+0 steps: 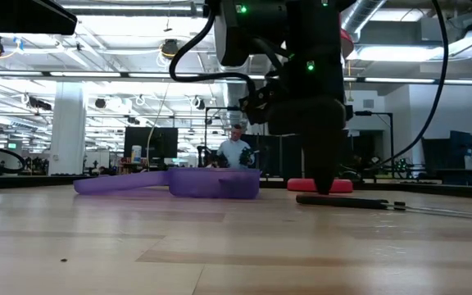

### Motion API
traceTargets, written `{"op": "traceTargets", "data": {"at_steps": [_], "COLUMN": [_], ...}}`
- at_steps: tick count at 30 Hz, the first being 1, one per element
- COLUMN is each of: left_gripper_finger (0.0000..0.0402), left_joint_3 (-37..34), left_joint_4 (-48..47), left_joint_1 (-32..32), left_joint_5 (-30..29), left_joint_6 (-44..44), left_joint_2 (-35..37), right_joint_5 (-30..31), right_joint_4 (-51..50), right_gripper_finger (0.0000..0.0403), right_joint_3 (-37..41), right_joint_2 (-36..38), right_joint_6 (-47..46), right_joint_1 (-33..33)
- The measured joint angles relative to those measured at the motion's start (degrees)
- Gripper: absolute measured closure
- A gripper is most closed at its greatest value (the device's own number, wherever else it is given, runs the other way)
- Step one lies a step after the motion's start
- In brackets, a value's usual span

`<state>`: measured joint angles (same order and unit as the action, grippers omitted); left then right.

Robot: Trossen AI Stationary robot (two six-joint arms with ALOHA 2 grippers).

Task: Pick & place school supplies into a supply box
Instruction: Put the black scissors into the violet supply box

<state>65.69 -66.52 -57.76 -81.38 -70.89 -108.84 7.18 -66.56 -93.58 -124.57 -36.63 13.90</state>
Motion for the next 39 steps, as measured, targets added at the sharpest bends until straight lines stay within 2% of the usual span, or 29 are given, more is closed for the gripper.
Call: {"op": "traceTargets", "data": {"at_steps": [8,17,28,39], "left_gripper_finger": [0.0329,0.0329,0.0329,0.0329], "left_joint_3": [0.0,0.0,0.0,0.0], "left_joint_4": [0.0,0.0,0.0,0.0], "left_joint_1": [0.0,0.0,0.0,0.0], "left_joint_5": [0.0,0.2,0.2,0.1], "left_joint_6": [0.0,0.0,0.0,-0.1], "left_joint_2": [0.0,0.0,0.0,0.0], "right_joint_5": [-3.4,-3.4,-3.1,-2.4], "right_joint_4": [3.5,4.7,4.5,2.5], "right_gripper_finger": [0.0384,0.0382,0.0319,0.0309], "right_joint_3": [0.0,-0.1,-0.1,-0.1], "right_joint_2": [0.1,0.1,0.1,0.1], "right_joint_6": [3.4,3.6,3.6,2.7], "right_joint_1": [0.1,-0.2,-0.2,-0.5]}}
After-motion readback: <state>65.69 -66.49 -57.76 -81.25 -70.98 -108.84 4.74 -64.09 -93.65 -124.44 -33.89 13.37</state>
